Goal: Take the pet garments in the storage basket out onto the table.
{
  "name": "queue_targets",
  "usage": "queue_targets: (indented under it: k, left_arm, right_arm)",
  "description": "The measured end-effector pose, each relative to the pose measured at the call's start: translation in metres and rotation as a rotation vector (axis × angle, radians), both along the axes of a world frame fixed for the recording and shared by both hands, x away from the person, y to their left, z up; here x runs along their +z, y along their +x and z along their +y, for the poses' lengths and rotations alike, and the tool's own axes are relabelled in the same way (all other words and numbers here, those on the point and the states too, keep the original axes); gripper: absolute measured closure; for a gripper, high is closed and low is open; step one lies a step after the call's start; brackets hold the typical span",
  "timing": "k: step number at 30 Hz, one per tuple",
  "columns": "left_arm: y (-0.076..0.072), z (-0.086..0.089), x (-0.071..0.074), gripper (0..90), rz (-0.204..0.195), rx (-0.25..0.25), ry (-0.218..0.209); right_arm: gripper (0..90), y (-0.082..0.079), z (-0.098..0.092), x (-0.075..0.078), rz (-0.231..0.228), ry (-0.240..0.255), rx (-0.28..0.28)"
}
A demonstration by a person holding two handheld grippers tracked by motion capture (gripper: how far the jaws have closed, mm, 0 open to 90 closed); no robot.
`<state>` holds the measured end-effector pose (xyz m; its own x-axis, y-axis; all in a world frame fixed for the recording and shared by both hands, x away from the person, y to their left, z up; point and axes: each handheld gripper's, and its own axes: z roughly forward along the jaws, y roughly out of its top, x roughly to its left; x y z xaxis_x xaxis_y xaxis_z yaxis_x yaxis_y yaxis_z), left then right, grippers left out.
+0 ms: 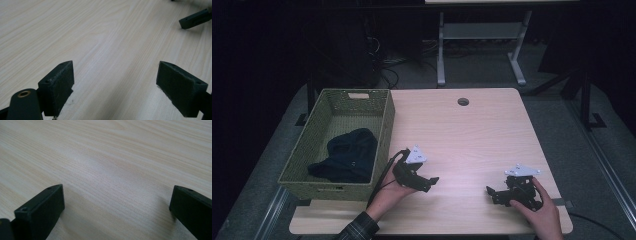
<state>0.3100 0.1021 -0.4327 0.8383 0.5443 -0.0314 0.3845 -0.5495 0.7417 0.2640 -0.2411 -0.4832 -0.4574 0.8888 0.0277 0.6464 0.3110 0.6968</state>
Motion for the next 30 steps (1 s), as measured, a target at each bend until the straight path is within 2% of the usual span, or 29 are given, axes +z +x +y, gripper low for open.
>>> queue_targets:
  k: [20, 28, 30]
  left_arm:
    - [0.006, 0.000, 0.018, 14.3, -0.002, -0.011, -0.013]
    - [0.008, 0.003, 0.027, 14.3, -0.009, 0.002, -0.044]
    - [0.009, 0.003, 0.029, 14.3, -0.009, -0.002, -0.039]
  right_arm:
    - [0.0, 0.000, 0.000, 0.000, 0.000, -0.003, 0.003]
    - [0.0, 0.000, 0.000, 0.000, 0.000, -0.002, 0.003]
    - [0.0, 0.000, 0.000, 0.000, 0.000, -0.002, 0.004]
